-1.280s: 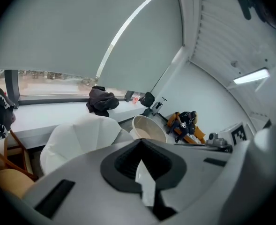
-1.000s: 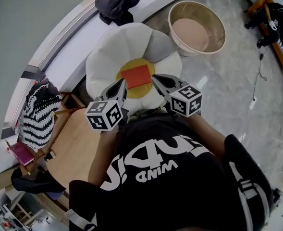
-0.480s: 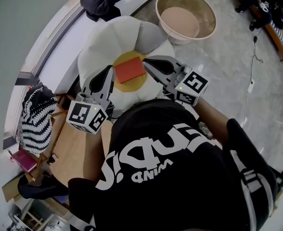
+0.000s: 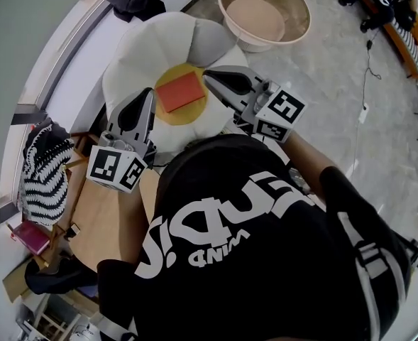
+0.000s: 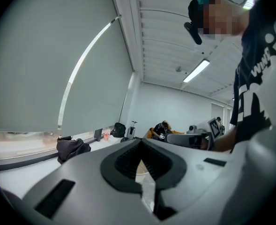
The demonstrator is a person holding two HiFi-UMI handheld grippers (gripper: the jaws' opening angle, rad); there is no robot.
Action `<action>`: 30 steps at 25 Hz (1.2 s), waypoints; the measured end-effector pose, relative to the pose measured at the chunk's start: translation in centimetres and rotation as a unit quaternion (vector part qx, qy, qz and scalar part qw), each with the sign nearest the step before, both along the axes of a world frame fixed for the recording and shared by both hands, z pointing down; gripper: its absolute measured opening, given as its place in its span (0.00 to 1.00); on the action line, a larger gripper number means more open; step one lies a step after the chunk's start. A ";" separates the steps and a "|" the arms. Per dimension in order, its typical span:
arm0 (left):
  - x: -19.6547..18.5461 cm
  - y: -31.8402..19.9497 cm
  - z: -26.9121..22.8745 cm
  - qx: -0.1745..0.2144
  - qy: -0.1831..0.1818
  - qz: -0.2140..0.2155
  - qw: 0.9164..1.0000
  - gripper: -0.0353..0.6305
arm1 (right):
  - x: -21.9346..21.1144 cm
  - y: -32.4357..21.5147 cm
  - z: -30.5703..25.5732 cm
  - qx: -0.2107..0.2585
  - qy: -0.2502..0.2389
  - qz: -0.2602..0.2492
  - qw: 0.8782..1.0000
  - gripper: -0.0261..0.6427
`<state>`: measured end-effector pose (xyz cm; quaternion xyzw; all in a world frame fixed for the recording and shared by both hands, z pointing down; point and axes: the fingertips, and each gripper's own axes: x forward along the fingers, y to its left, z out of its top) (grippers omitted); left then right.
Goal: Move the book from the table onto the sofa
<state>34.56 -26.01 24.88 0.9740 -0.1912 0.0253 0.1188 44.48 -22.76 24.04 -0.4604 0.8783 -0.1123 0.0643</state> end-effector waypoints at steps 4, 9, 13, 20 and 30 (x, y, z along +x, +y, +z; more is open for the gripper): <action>0.0 0.2 0.5 -0.007 -0.001 -0.006 1.000 0.06 | 0.1 0.1 0.2 -0.003 0.002 0.003 1.000 0.04; 0.2 1.0 1.1 -0.015 -0.002 -0.006 1.000 0.06 | 0.4 0.2 0.7 -0.010 0.012 0.009 1.000 0.04; 0.1 1.5 1.6 -0.025 -0.004 -0.007 1.000 0.07 | 0.3 0.3 0.7 -0.010 0.016 0.007 1.000 0.04; 0.3 2.0 1.8 -0.032 -0.005 -0.014 0.999 0.06 | 1.2 0.9 0.8 -0.017 0.015 0.005 1.000 0.04; 0.1 2.1 2.6 -0.039 -0.012 -0.018 0.999 0.07 | 0.8 1.0 1.9 -0.027 0.016 -0.002 1.000 0.04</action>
